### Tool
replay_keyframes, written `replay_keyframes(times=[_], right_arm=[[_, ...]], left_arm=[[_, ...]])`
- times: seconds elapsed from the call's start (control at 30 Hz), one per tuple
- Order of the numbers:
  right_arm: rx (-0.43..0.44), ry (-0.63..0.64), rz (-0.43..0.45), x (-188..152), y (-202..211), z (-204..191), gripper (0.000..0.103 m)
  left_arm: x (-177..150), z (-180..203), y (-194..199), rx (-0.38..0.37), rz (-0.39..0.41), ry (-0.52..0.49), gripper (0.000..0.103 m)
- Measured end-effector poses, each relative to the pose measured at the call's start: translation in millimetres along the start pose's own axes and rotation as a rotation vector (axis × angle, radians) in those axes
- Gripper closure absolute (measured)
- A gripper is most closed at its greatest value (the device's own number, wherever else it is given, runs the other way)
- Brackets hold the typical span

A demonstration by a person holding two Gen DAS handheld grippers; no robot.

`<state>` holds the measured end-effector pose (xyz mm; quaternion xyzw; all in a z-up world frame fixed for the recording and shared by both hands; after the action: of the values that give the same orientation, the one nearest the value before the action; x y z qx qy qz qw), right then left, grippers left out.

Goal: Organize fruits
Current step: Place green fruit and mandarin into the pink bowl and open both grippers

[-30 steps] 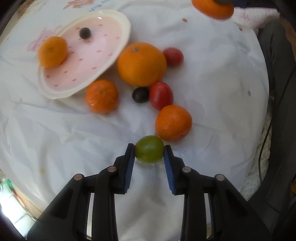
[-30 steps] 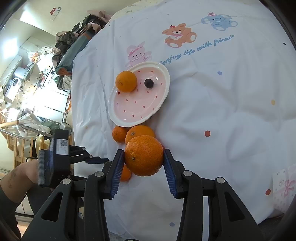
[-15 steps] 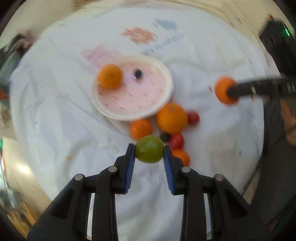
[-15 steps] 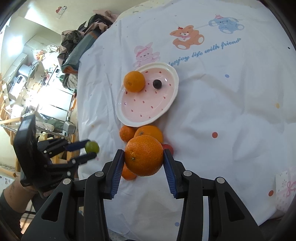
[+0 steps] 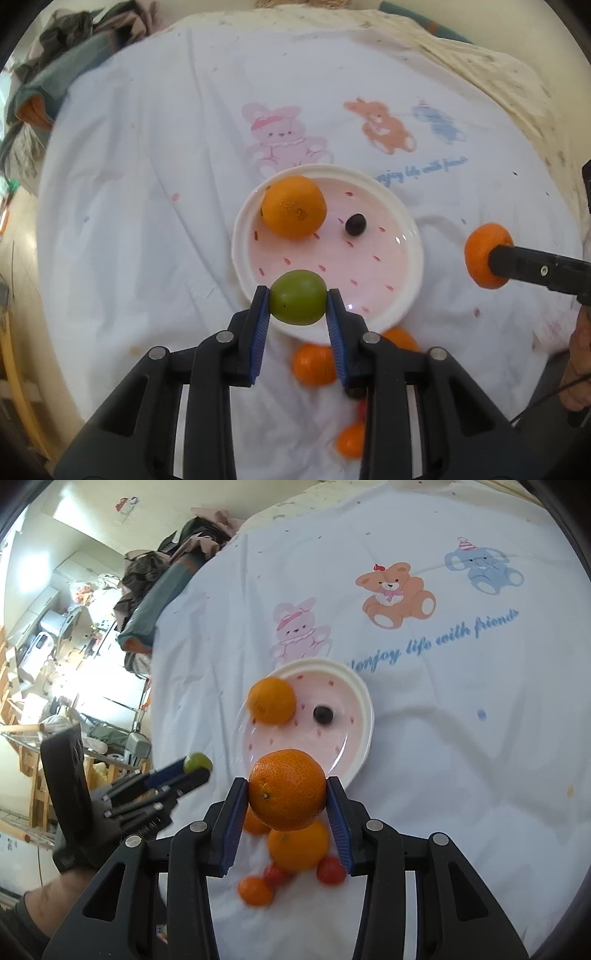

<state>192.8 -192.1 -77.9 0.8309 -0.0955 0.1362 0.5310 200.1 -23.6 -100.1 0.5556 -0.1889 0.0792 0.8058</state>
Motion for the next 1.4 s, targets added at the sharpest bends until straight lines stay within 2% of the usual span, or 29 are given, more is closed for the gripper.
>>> replay_keyframes(times=[0.13,0.33,0.47,0.67,0.9,0.97,1.03,1.1,1.17,1.27,1.4], right_arm=[[-0.030,0.008,-0.008,26,-25,2,0.058],[-0.080,0.018,-0.060,45,-67,10,0.058],[-0.097,0.024,-0.097,49,-90,13,0.058],[-0.139,0.057,-0.119,50,-109,6,0.058],[-0.134,0.032,-0.126,47,-112,14,0.056],[-0.129,0.025,-0.125,48,-112,15,0.056],[-0.124,0.024,-0.124,48,-111,15,0.056],[-0.121,0.025,-0.124,49,-111,13,0.052],[-0.107,0.027,-0.115,50,-108,10,0.037],[-0.073,0.052,-0.082,54,-99,1,0.022],[-0.081,0.080,-0.019,60,-81,-4,0.018]], left_arm=[[8,-2,-24,0.028,-0.019,-0.015,0.076],[13,-10,-51,0.030,-0.057,-0.003,0.076],[11,-15,-63,0.031,-0.082,0.018,0.076],[13,-14,-68,0.054,-0.080,-0.015,0.076],[11,-13,-77,0.060,-0.108,-0.001,0.075],[10,-10,-79,0.049,-0.113,-0.003,0.066],[11,-5,-78,0.041,-0.103,-0.016,0.042],[12,-1,-77,0.044,-0.096,-0.034,0.032],[12,1,-77,0.040,-0.101,-0.041,0.029],[13,4,-74,0.026,-0.100,-0.043,0.029],[16,7,-61,0.015,-0.061,-0.036,0.029]])
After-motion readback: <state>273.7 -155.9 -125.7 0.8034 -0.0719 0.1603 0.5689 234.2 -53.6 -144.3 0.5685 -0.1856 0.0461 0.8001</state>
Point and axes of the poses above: each gripper's, at about its wrist camera, not at the fingertips, and y roughly against the way its jaws point, z to its right, x to its top, the point moved 6 cm from there along -y, roughly the way its jaws point, and after that the axes turned 14 degrees about -x, right-handed, at the moved point
